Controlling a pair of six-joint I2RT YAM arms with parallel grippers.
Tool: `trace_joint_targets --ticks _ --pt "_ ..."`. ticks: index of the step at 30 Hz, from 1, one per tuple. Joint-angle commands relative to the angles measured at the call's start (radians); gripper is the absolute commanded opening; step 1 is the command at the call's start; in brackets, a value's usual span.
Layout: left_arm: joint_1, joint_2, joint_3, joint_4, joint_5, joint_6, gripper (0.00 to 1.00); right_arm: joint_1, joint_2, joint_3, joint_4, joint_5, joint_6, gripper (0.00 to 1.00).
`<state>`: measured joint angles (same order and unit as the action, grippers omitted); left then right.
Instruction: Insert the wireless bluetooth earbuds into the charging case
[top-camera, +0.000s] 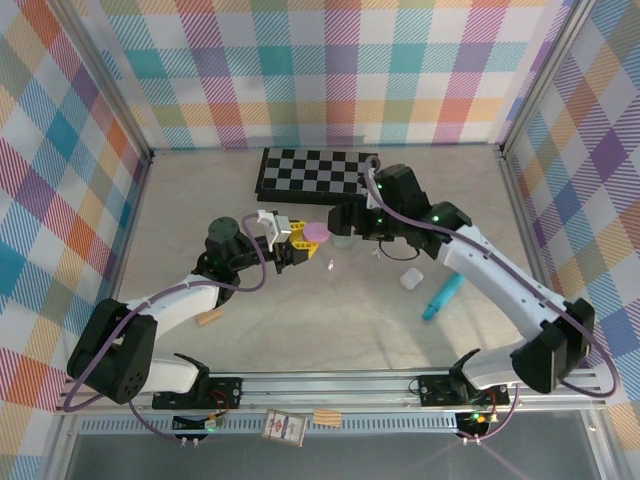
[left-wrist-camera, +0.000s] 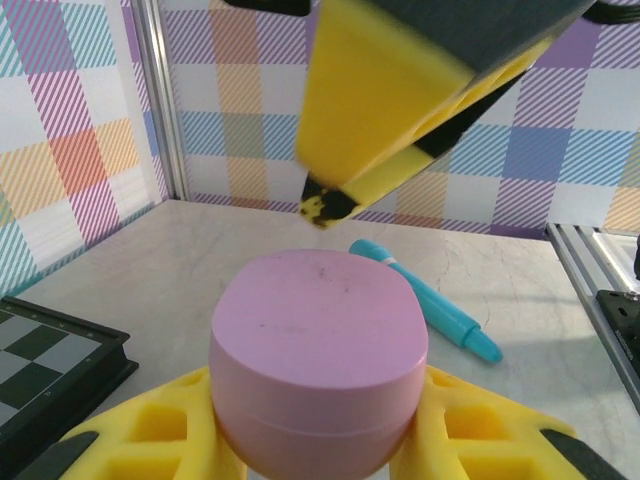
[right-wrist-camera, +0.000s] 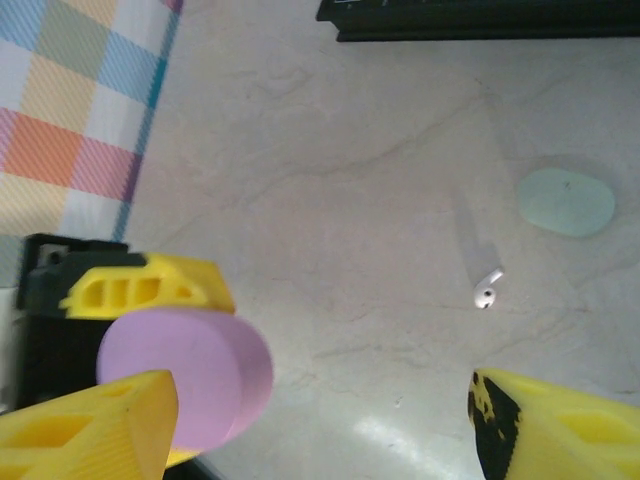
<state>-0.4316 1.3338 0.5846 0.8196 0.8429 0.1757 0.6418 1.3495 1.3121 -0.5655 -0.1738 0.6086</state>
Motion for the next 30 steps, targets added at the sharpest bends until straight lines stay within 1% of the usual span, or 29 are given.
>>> trace_joint_targets --ticks 1,3,5,8,11,15,19,22,24,27,30 --pt "-0.007 -0.024 0.001 0.088 -0.006 -0.022 0.29 -0.043 -0.058 -0.087 0.165 -0.145 0.149 0.77" --pt "-0.007 -0.018 0.000 0.130 -0.011 -0.052 0.29 -0.069 -0.070 -0.176 0.329 -0.270 0.262 0.77" --pt "-0.007 -0.014 -0.005 0.181 -0.017 -0.082 0.29 -0.076 -0.068 -0.235 0.457 -0.352 0.356 0.77" --pt "-0.007 -0.002 -0.009 0.240 -0.015 -0.106 0.30 -0.076 -0.055 -0.286 0.602 -0.418 0.467 0.73" --pt "-0.007 0.001 0.001 0.237 -0.010 -0.116 0.29 -0.076 -0.026 -0.313 0.732 -0.473 0.546 0.61" --pt "-0.007 -0.001 0.006 0.234 -0.005 -0.119 0.29 -0.070 0.021 -0.324 0.838 -0.524 0.609 0.58" --pt "-0.007 -0.008 0.006 0.215 -0.007 -0.116 0.29 -0.069 0.028 -0.332 0.869 -0.523 0.622 0.57" --pt "-0.007 -0.013 0.008 0.204 -0.005 -0.116 0.29 -0.071 -0.014 -0.333 0.758 -0.445 0.568 0.58" --pt "-0.007 -0.014 0.008 0.205 -0.006 -0.115 0.29 -0.074 -0.051 -0.337 0.676 -0.368 0.537 0.60" --pt "-0.007 -0.010 0.010 0.207 -0.006 -0.116 0.29 -0.088 -0.106 -0.372 0.657 -0.277 0.530 0.61" --pt "-0.007 -0.005 0.012 0.207 -0.001 -0.116 0.29 -0.088 -0.127 -0.367 0.671 -0.274 0.482 0.66"
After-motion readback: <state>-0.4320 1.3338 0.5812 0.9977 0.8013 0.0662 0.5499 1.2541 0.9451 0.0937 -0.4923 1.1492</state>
